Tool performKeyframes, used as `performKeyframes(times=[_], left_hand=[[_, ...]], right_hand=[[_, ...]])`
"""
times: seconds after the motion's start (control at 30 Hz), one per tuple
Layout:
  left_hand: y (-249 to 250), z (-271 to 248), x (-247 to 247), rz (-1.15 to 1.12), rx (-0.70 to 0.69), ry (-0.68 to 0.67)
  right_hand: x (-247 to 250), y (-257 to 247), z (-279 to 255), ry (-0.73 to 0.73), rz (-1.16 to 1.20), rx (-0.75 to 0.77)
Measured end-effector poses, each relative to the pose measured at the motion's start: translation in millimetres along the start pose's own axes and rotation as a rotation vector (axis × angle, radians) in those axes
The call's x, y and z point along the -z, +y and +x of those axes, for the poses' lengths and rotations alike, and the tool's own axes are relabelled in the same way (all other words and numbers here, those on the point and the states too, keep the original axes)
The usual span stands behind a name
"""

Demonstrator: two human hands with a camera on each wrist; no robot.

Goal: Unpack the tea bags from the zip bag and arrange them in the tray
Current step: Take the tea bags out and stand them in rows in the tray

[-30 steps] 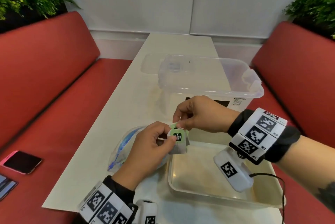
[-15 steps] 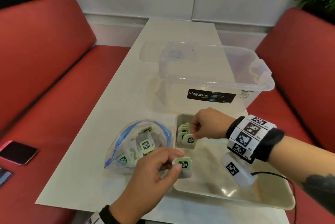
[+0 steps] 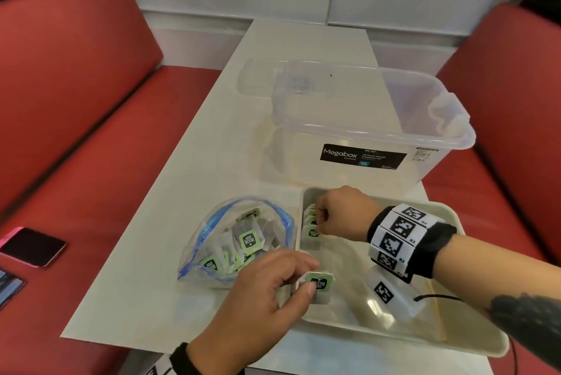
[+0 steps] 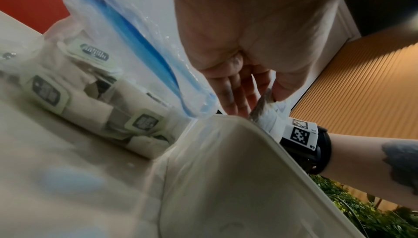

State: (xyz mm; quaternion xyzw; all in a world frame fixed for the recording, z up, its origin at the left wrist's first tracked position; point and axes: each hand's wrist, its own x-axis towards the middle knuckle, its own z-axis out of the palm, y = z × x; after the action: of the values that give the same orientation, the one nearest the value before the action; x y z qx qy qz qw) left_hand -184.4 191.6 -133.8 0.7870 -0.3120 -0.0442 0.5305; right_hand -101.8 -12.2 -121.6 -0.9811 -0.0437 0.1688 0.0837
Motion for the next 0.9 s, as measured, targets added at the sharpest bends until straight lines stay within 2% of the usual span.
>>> performKeyframes(times=[0.2, 0.33, 0.5, 0.57, 0.67, 0.73, 0.8, 0.9], left_hand=[[1.8, 0.2, -0.2, -0.055, 0.030, 0.024], [6.0, 0.9, 1.1, -0.183, 0.118, 0.084], [3.8, 15.1, 6.5, -0.209, 0.256, 0.202], [1.5, 21.2, 9.9, -0.128, 0.271, 0.202], [2.7, 28.9, 14.5, 0.019, 0.247, 0.170], [8.1, 33.5, 16.2, 0.063, 0.220, 0.170], [16.6, 34.6, 16.7, 0.052, 0.183, 0.193], [23.5, 33.9, 18.3, -0.060, 0.186, 0.251]], right_hand=[[-2.9, 2.4, -1.8, -0.004, 0.026, 0.001], [-1.0, 4.3, -4.6, 0.010, 0.034, 0.004], [16.9, 0.9, -18.5, 0.152, 0.028, 0.016], [28.8, -5.2, -29.2, 0.173, 0.169, 0.111], [42.3, -20.5, -48.4, 0.056, 0.566, 0.222], [44.2, -26.0, -56.3, 0.024, 0.592, 0.273], [44.2, -26.8, -59.6, 0.085, 0.539, 0.286], [46.7, -24.0, -60.8, 0.188, 0.601, 0.242]])
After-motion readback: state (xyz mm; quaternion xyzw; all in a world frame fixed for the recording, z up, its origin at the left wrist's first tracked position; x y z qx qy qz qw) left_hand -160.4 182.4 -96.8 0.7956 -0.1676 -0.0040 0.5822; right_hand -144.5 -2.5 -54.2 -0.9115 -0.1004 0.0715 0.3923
